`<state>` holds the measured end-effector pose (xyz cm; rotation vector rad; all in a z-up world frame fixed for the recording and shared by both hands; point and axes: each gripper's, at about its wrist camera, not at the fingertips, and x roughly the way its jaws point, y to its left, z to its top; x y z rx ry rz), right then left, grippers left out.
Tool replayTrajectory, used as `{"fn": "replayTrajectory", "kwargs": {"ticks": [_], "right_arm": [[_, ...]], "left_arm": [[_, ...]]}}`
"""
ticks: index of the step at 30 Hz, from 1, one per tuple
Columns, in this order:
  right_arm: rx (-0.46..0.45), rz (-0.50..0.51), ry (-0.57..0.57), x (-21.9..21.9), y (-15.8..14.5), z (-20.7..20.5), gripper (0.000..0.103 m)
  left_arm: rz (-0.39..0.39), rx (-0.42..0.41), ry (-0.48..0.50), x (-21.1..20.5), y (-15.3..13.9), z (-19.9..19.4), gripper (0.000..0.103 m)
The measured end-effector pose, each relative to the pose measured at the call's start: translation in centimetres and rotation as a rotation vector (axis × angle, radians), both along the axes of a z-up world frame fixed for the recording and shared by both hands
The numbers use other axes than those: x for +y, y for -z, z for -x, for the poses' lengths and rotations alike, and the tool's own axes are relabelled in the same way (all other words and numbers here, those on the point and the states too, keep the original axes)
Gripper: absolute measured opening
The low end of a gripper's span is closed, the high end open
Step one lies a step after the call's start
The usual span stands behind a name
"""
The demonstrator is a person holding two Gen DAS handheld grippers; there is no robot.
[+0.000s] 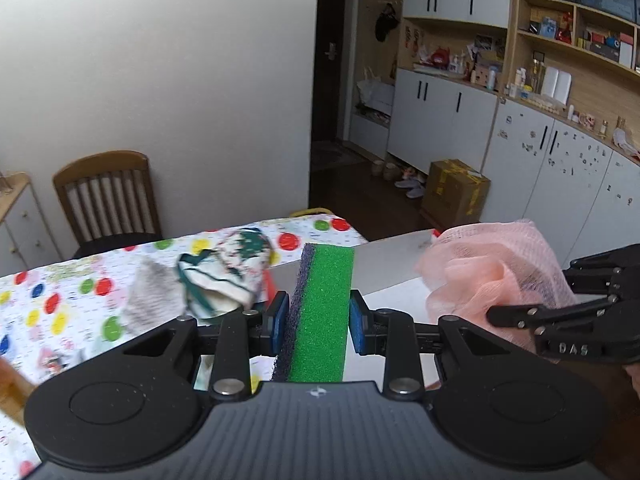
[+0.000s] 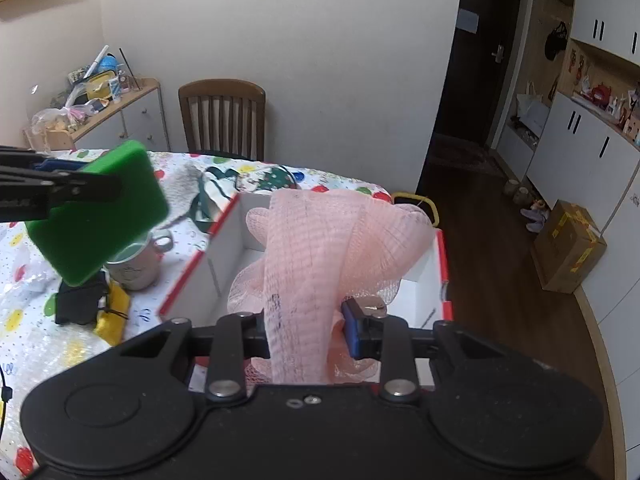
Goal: Organize soft objects
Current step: 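Carry the sponge and bath puff over the red shoebox with both tools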
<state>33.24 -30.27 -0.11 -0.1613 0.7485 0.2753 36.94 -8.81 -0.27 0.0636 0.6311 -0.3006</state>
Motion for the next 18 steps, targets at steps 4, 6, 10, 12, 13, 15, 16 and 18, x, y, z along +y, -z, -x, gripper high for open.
{"fn": "replayTrajectory", "kwargs": {"ticks": [4, 6, 10, 12, 13, 15, 16, 18], "right_arm": [[0.020, -0.007, 0.003, -1.8, 0.8, -1.3, 0.031], [0.026, -0.008, 0.007, -2.5, 1.2, -1.8, 0.031], [0.048, -0.005, 0.011, -3.5, 2.2, -3.4, 0.031], [0.061, 0.002, 0.006, -3.7, 2.8, -4.2, 0.031], [0.069, 0.008, 0.001, -3.8, 3.2, -4.5, 0.031], [0.077, 0.021, 0.010, -4.0, 3.9, -5.3, 0.031], [0.083, 0.022, 0.008, -4.0, 4.2, -5.7, 0.031], [0.097, 0.029, -0.004, -3.9, 5.0, -6.5, 0.031]], "left_arm": [[0.006, 0.011, 0.031, -3.0, 0.9, -2.5, 0.030], [0.011, 0.024, 0.040, -4.1, 1.6, -3.9, 0.030], [-0.015, 0.069, 0.041, -6.6, 3.7, -6.7, 0.030], [-0.020, 0.081, 0.050, -7.6, 4.7, -7.7, 0.030], [-0.021, 0.087, 0.054, -7.9, 5.3, -8.3, 0.030], [-0.025, 0.105, 0.050, -8.4, 6.4, -9.3, 0.030], [-0.036, 0.108, 0.050, -8.8, 6.9, -9.8, 0.030], [-0.050, 0.126, 0.049, -9.5, 7.8, -10.7, 0.030]]}}
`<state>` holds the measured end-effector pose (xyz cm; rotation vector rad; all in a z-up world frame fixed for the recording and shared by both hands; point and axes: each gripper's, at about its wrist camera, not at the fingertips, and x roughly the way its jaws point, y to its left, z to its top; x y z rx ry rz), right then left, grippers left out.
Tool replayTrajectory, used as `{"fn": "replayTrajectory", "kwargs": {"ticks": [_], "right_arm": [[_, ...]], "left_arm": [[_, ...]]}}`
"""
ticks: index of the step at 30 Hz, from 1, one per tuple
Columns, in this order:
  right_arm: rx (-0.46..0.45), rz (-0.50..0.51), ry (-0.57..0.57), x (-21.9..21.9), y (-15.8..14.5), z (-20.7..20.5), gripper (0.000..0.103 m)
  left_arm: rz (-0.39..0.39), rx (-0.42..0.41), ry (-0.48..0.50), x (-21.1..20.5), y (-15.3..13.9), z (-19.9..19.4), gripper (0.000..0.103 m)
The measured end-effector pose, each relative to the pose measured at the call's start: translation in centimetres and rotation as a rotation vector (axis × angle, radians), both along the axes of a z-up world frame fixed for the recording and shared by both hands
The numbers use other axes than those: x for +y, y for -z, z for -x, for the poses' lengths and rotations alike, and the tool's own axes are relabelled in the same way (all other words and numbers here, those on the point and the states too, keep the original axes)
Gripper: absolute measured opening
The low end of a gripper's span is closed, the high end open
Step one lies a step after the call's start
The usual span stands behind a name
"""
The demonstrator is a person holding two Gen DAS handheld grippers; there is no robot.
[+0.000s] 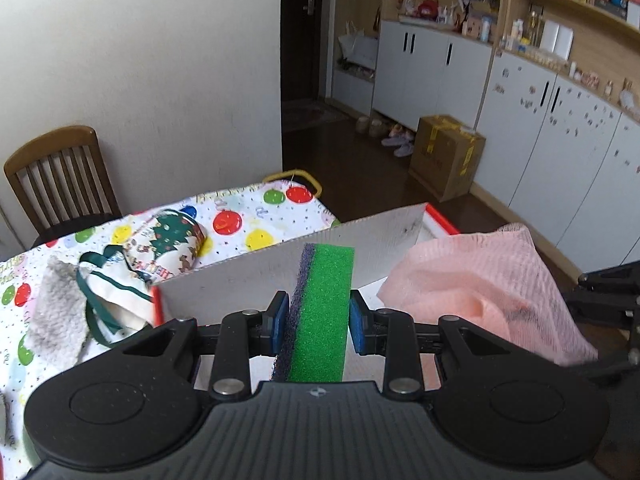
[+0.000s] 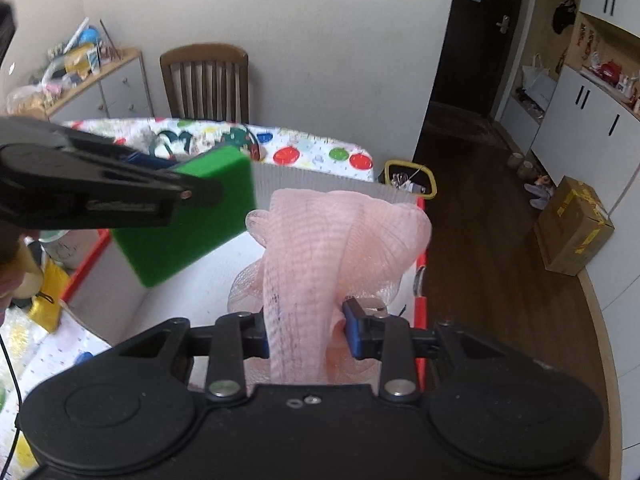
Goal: Organize soft objects
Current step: 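Carry the sponge and bath puff over the red shoebox with both tools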
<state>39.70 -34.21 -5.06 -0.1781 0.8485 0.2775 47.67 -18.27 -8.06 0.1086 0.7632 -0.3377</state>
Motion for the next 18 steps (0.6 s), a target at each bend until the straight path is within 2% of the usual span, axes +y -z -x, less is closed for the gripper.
{"fn": "replayTrajectory", "kwargs": {"ticks": [8, 18], "right_arm": [[0.039, 0.094, -0.056, 1.5, 3.0, -1.9, 0.031], [0.096, 0.114, -0.081, 1.9, 5.2, -3.8, 0.031]], "left_arm": [[-0.033, 0.078, -0.026, -1.4, 3.2, -3.1, 0.030], [-0.044, 0.196, -0.048, -1.9, 5.9, -5.2, 0.030]]}}
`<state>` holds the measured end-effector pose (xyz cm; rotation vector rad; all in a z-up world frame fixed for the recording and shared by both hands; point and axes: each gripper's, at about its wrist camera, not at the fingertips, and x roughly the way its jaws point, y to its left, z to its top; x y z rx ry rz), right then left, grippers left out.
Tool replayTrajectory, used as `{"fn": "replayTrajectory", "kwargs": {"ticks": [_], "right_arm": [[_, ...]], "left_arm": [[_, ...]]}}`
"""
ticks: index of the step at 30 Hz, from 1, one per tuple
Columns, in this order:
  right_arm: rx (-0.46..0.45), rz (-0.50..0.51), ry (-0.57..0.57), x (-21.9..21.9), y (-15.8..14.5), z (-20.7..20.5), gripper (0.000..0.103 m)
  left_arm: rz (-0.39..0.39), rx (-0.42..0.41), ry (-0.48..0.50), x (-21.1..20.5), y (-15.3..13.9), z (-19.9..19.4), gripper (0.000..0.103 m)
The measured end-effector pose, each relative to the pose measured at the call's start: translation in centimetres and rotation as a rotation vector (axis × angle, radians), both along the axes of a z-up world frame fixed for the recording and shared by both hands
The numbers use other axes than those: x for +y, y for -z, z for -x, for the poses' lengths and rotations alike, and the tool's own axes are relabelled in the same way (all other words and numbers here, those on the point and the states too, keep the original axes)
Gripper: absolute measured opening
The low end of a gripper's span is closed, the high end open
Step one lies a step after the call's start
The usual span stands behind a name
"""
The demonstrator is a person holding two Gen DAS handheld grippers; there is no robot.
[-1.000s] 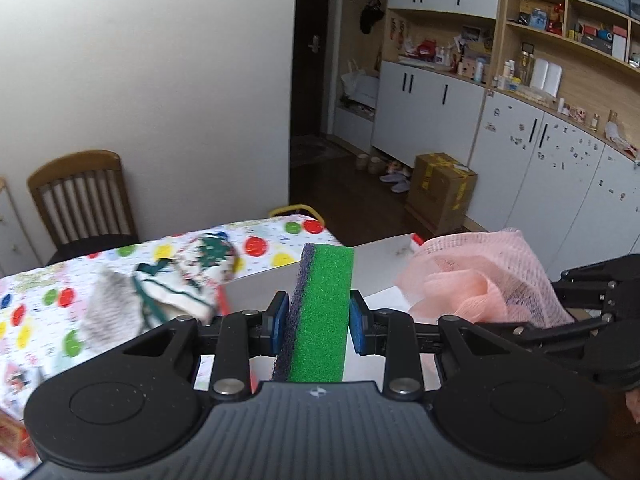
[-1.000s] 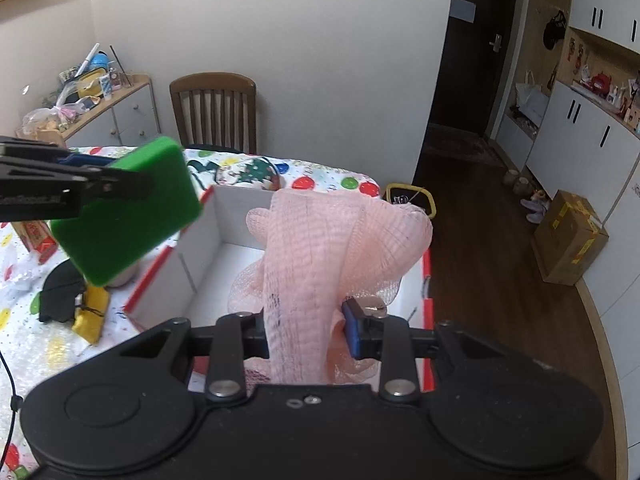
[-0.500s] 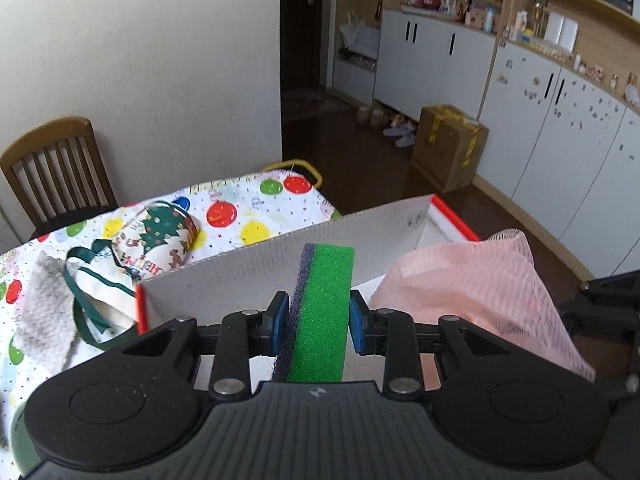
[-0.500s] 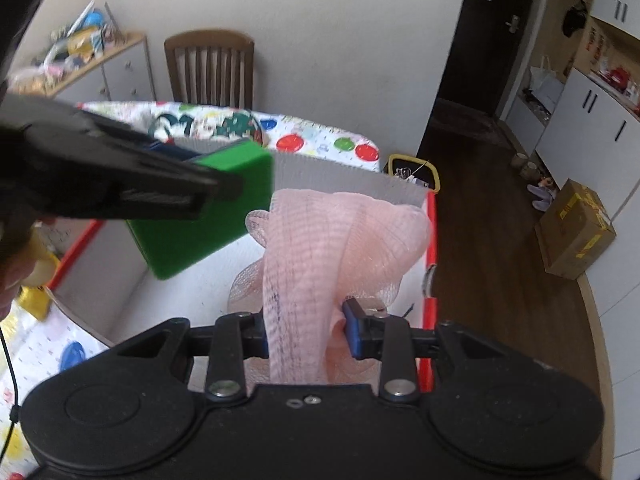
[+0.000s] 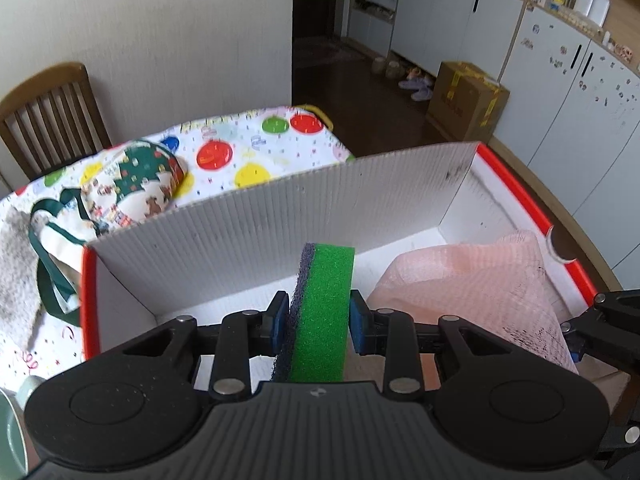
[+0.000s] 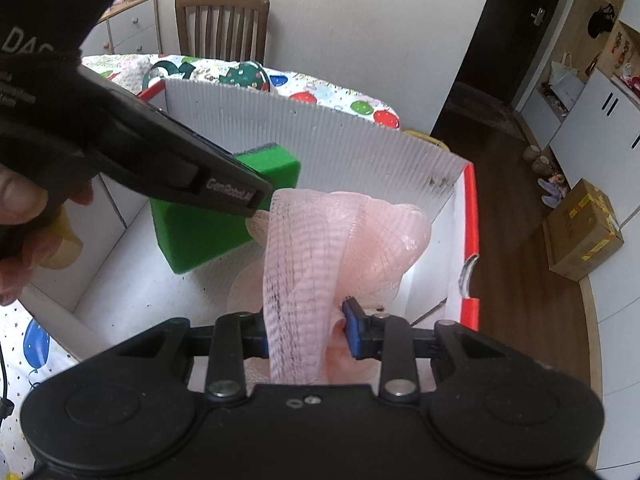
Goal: Organize soft objects
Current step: 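Carry the sponge and bath puff over the red shoebox with both tools, then open both tools to drop the sponge and bath puff into the box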
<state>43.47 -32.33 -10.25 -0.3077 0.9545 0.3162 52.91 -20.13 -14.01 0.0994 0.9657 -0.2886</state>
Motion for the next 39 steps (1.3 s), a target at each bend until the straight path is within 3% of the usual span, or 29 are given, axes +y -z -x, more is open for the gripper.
{"fn": "replayTrajectory", "kwargs": {"ticks": [11, 14, 18, 19, 22, 39], "right_arm": [[0.039, -0.005, 0.016, -0.3, 1.2, -1.0, 0.039], [0.045, -0.016, 0.022, -0.5, 1.2, -1.0, 0.043], [0.039, -0.026, 0.026, -0.7, 1.0, -1.0, 0.058], [0.035, -0.030, 0.027, -0.7, 0.9, -1.0, 0.060], [0.028, -0.037, 0.023, -0.9, 0.5, -0.8, 0.063], [-0.025, -0.083, 0.042, -1.9, -2.6, 0.9, 0.084]], "left_arm": [[-0.010, 0.063, 0.018, -0.7, 1.1, -0.3, 0.031], [-0.014, 0.064, 0.015, -0.7, 1.0, -0.3, 0.031], [-0.021, 0.055, 0.005, -0.6, 0.5, -0.2, 0.031], [-0.022, 0.049, 0.004, -0.6, 0.3, -0.1, 0.035], [-0.020, 0.024, -0.007, -0.3, -0.3, 0.3, 0.068], [-0.006, -0.090, -0.025, 1.3, -4.3, 3.5, 0.069]]}}
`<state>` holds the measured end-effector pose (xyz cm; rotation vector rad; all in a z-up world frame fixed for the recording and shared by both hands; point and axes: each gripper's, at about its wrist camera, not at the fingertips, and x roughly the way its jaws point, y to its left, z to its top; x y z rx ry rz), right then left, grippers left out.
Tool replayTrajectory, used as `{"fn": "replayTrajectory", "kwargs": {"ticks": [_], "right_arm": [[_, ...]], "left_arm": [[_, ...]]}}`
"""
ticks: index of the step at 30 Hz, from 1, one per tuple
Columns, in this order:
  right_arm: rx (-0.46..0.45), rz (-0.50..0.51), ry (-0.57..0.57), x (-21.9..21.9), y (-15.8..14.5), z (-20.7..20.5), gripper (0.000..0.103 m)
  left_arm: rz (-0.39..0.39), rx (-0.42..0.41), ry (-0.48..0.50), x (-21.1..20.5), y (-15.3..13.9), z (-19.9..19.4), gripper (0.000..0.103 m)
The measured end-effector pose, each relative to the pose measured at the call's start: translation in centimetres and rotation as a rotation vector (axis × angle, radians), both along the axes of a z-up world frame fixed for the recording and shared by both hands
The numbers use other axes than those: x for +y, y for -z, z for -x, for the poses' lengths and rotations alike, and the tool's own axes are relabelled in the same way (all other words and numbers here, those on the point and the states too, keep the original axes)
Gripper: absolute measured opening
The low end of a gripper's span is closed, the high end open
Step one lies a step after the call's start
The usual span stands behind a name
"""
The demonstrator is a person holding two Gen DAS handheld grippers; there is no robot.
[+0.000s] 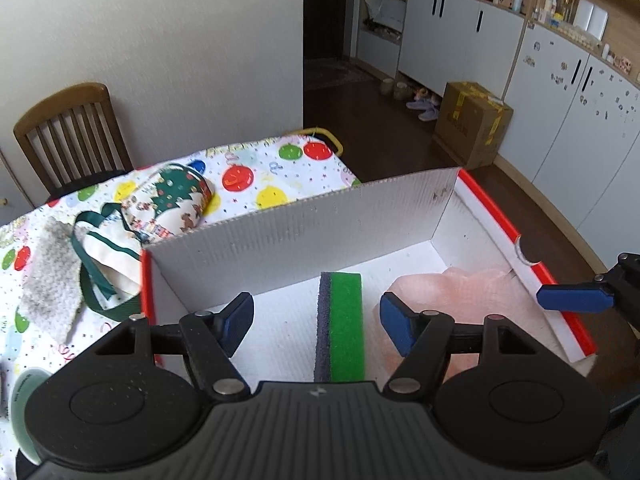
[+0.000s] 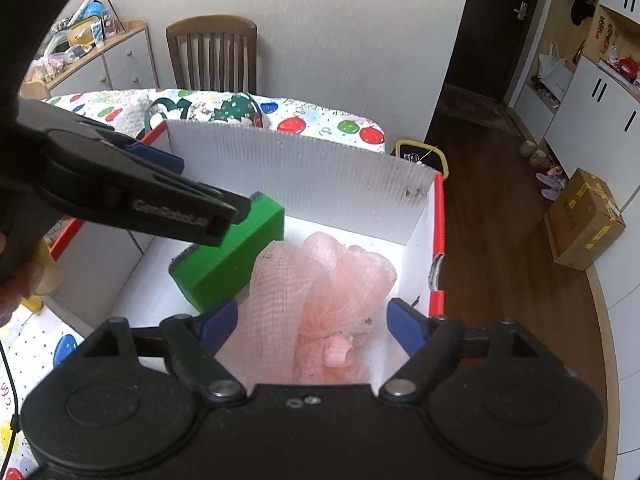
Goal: Organize soft objects
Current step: 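Open both tools to drop the sponge and bath puff into the box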
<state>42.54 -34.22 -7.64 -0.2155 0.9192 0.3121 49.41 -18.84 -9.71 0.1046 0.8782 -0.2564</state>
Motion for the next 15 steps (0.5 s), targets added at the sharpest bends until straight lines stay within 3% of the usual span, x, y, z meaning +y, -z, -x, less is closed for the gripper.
{"fn": "replayTrajectory", "kwargs": {"ticks": [7, 15], "right_arm": [[-0.037, -0.015, 0.009, -0.1, -1.6, 1.4, 0.093], [-0.075, -0.053, 0.011, -0.2, -3.5, 3.6, 0.100]], "left_arm": [[0.032, -0.047, -0.007, 1.4, -2.0, 2.2, 0.070], [0.070, -0.095, -0.024, 3.4, -4.2, 5.5, 0.082]]}}
